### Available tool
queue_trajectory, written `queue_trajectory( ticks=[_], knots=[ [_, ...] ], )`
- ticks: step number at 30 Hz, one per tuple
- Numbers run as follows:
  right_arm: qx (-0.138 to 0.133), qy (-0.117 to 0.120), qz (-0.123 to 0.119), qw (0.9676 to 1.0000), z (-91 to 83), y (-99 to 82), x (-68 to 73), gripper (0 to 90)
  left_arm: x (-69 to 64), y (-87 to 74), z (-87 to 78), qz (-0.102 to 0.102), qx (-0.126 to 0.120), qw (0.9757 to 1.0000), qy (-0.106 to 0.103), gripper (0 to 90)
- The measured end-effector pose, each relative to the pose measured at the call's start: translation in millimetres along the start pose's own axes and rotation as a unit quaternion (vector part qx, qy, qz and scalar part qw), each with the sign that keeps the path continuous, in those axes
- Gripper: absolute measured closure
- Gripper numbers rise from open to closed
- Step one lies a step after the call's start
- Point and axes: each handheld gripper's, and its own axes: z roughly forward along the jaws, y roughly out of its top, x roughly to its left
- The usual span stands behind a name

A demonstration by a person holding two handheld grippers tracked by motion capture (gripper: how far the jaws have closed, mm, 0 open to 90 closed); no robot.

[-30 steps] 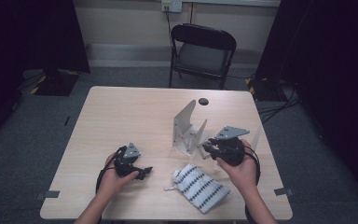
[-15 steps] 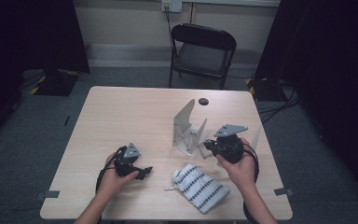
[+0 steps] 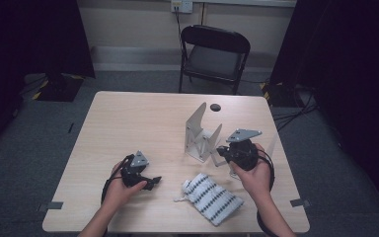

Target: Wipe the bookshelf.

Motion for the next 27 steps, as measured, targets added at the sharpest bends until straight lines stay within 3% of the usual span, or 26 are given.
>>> queue_trajectory(
  ticks=[27],
  knots=[
    [-0.026, -0.036, 0.035, 0.9984, -16.3, 17.4, -17.6, 84.7, 0.1, 0.1, 0.1, 0.000, 0.000, 1.0000, -0.001, 16.2]
  ],
)
